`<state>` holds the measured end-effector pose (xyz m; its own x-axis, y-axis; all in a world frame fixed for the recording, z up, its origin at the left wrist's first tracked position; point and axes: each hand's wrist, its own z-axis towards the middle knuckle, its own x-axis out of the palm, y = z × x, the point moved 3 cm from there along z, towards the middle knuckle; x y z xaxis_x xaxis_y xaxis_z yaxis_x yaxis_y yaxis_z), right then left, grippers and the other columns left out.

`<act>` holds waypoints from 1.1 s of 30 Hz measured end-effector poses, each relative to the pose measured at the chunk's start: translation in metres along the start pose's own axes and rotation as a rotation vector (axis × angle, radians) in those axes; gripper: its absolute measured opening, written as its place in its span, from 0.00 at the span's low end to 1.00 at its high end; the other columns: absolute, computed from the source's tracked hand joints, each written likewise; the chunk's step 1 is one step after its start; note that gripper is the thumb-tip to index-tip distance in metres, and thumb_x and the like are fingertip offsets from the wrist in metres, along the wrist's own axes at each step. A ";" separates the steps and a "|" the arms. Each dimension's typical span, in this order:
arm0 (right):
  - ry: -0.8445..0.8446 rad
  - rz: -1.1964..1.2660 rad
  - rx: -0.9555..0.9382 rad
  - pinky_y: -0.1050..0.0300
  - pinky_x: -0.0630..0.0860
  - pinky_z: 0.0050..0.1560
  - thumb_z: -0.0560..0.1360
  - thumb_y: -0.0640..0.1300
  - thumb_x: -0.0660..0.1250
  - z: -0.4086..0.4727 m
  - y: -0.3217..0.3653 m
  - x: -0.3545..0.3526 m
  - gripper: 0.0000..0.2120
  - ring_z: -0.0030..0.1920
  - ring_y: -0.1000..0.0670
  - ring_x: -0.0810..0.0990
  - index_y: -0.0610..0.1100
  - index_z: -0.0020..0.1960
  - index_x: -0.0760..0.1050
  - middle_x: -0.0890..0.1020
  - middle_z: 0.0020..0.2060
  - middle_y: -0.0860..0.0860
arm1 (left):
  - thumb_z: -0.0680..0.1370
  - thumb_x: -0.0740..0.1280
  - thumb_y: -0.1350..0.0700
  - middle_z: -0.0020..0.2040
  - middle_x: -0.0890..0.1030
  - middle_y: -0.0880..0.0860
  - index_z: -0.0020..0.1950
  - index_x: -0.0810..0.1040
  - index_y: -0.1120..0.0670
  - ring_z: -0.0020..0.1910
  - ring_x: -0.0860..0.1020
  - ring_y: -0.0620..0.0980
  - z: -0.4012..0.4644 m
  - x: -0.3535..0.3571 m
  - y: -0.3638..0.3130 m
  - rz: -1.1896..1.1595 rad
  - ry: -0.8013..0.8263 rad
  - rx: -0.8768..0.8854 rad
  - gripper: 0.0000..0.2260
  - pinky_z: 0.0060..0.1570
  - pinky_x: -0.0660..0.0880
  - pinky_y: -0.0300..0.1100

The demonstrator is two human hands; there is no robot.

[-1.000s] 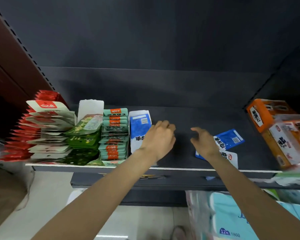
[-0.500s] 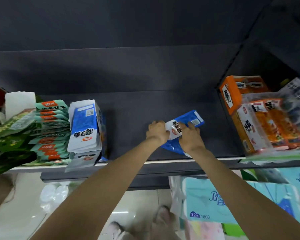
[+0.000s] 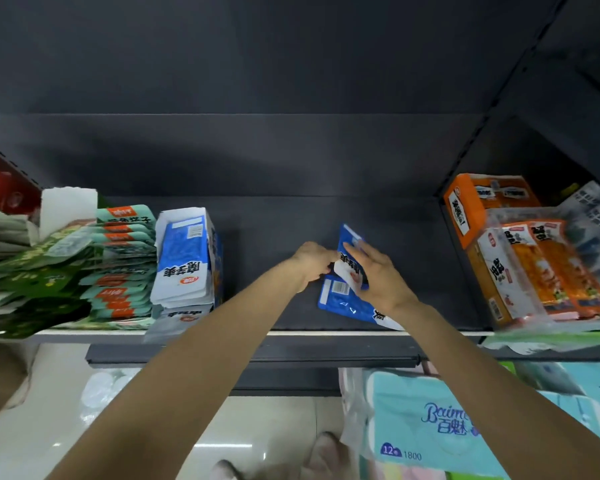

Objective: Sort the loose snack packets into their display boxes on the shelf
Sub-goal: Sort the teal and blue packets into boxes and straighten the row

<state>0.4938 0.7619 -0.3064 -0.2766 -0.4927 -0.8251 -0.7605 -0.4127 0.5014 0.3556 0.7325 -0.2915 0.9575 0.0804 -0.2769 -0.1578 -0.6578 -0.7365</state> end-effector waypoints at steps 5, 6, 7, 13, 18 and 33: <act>-0.307 0.155 -0.273 0.47 0.70 0.65 0.75 0.42 0.69 -0.013 0.062 -0.016 0.24 0.65 0.47 0.72 0.46 0.70 0.69 0.72 0.67 0.49 | 0.80 0.57 0.64 0.39 0.80 0.53 0.42 0.73 0.58 0.42 0.80 0.47 -0.059 -0.060 -0.009 -0.525 0.178 0.162 0.09 0.54 0.76 0.39; -0.370 0.148 -0.335 0.46 0.73 0.61 0.75 0.41 0.68 -0.013 0.079 -0.020 0.21 0.61 0.46 0.75 0.44 0.67 0.72 0.76 0.63 0.48 | 0.80 0.57 0.63 0.39 0.81 0.53 0.42 0.73 0.58 0.43 0.81 0.47 -0.072 -0.074 -0.010 -0.545 0.181 0.217 0.09 0.54 0.76 0.39; -0.409 0.148 -0.396 0.47 0.75 0.58 0.75 0.40 0.68 -0.013 0.098 -0.023 0.19 0.57 0.46 0.78 0.43 0.66 0.74 0.79 0.59 0.47 | 0.80 0.57 0.62 0.40 0.81 0.53 0.42 0.72 0.57 0.43 0.81 0.47 -0.084 -0.089 -0.011 -0.542 0.148 0.272 0.09 0.51 0.77 0.38; -0.479 0.271 -0.619 0.68 0.72 0.57 0.74 0.32 0.66 -0.013 0.202 -0.030 0.16 0.54 0.53 0.80 0.41 0.60 0.78 0.82 0.55 0.48 | 0.78 0.65 0.52 0.41 0.79 0.48 0.44 0.72 0.55 0.42 0.78 0.44 -0.141 -0.184 0.007 -0.097 -0.462 0.582 0.07 0.42 0.72 0.34; -0.275 0.183 -0.611 0.70 0.69 0.58 0.70 0.26 0.67 -0.005 0.243 0.009 0.21 0.56 0.54 0.77 0.40 0.61 0.78 0.80 0.58 0.46 | 0.77 0.66 0.61 0.58 0.77 0.51 0.60 0.74 0.55 0.58 0.75 0.46 -0.143 -0.232 0.049 0.213 -0.412 0.582 0.12 0.58 0.71 0.38; -0.190 -0.022 -0.002 0.55 0.66 0.68 0.77 0.33 0.59 -0.009 0.151 0.027 0.25 0.68 0.48 0.68 0.46 0.72 0.65 0.68 0.70 0.48 | 0.80 0.56 0.57 0.64 0.69 0.57 0.64 0.71 0.60 0.63 0.67 0.56 -0.112 -0.168 0.057 1.021 -0.459 0.681 0.14 0.62 0.66 0.45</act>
<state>0.3771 0.6795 -0.2506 -0.3663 -0.3299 -0.8700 -0.7662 -0.4235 0.4832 0.2127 0.5978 -0.2176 0.1871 0.1088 -0.9763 -0.9776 -0.0766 -0.1959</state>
